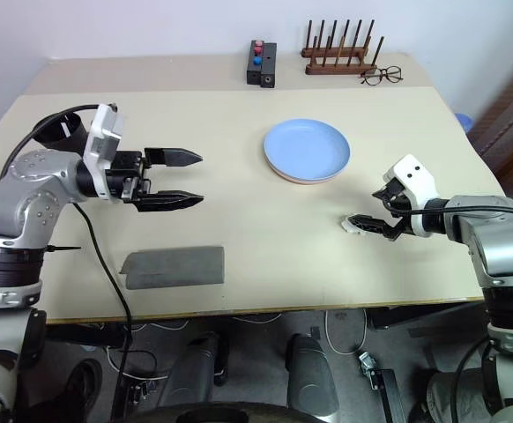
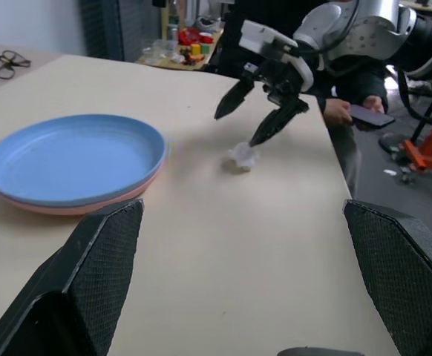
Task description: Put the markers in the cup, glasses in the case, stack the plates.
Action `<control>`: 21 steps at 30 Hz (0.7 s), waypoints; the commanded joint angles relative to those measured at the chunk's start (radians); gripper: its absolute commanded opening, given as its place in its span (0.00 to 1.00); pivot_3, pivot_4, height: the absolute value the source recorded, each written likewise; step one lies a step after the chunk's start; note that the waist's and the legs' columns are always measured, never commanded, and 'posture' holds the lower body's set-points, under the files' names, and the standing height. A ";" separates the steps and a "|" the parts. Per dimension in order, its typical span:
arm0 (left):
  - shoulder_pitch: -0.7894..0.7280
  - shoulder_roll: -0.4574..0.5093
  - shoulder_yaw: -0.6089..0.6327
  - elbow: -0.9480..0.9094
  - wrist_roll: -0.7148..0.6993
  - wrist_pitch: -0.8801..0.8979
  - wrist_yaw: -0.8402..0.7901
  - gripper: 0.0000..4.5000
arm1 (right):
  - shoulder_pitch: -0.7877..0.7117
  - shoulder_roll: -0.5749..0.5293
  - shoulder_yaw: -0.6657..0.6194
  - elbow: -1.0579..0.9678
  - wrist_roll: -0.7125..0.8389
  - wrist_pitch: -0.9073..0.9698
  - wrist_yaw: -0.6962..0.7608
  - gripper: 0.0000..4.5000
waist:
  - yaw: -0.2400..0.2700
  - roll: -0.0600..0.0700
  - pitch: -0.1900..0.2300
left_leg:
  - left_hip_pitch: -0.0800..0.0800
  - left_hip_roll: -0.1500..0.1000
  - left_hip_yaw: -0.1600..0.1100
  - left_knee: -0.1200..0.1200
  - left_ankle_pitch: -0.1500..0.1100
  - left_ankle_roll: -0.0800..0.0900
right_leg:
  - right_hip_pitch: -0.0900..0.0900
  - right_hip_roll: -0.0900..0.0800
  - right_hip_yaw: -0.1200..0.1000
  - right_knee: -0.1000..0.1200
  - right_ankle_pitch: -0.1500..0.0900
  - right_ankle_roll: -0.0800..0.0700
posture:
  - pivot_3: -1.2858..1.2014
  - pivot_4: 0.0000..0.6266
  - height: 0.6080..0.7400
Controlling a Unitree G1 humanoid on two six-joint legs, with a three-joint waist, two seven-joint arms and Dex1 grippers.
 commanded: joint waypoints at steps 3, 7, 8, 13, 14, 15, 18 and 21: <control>-0.043 0.003 0.006 0.013 0.004 -0.028 -0.005 1.00 | 0.029 -0.009 0.025 -0.065 0.010 0.032 -0.010 0.99 | 0.003 0.000 0.000 | 0.000 0.000 0.000 0.000 0.000 0.000 | 0.000 0.000 0.000 -0.001 0.000 0.000 | 0.52 0.24 1.00; -0.041 0.010 0.008 0.009 0.003 -0.028 0.000 1.00 | 0.055 -0.009 0.085 -0.026 -0.046 -0.025 -0.033 0.99 | 0.005 0.000 0.000 | -0.002 0.000 0.000 -0.001 0.000 0.000 | 0.000 0.000 0.000 -0.003 0.000 0.000 | 0.52 0.24 1.00; -0.038 0.013 0.010 0.006 0.002 -0.026 0.001 1.00 | 0.058 -0.008 0.090 -0.019 -0.045 -0.031 -0.031 0.94 | 0.004 0.000 0.000 | -0.002 0.000 0.000 0.000 0.000 0.000 | 0.000 0.000 0.000 -0.004 0.000 0.000 | 0.52 0.24 1.00; -0.024 0.024 0.018 0.000 0.001 -0.024 0.006 1.00 | 0.046 -0.003 0.110 0.038 -0.078 -0.097 -0.042 0.47 | 0.003 0.000 0.000 | -0.002 0.000 0.000 0.000 0.000 0.000 | 0.000 0.000 0.000 -0.004 0.000 0.000 | 0.52 0.24 1.00; -0.023 0.025 0.019 0.000 0.000 -0.025 0.008 1.00 | 0.036 0.003 0.104 0.043 -0.070 -0.100 -0.039 0.36 | 0.003 0.000 0.000 | -0.002 0.000 0.000 0.000 0.000 0.000 | 0.000 0.000 0.000 -0.004 0.000 0.000 | 0.52 0.24 1.00; -0.023 0.025 0.020 0.000 0.000 -0.026 0.010 1.00 | 0.023 0.009 0.096 0.046 -0.059 -0.101 -0.036 0.24 | 0.003 0.000 0.000 | -0.002 0.000 0.000 0.000 0.000 0.000 | 0.000 0.000 0.000 -0.004 0.000 0.000 | 0.52 0.24 1.00; -0.023 0.023 0.019 0.003 0.001 -0.029 0.014 1.00 | -0.015 0.019 0.086 0.045 -0.039 -0.096 -0.030 0.00 | 0.003 0.000 0.000 | -0.002 0.000 0.000 0.000 0.000 0.000 | 0.000 0.000 0.000 -0.004 0.000 0.000 | 0.52 0.24 1.00; -0.022 0.022 0.020 0.003 0.001 -0.032 0.018 1.00 | -0.067 0.050 0.040 -0.001 0.048 -0.039 -0.009 0.00 | 0.002 0.000 0.000 | -0.002 0.000 0.000 -0.001 0.000 0.000 | 0.000 0.000 0.000 -0.004 0.000 0.000 | 0.52 0.24 1.00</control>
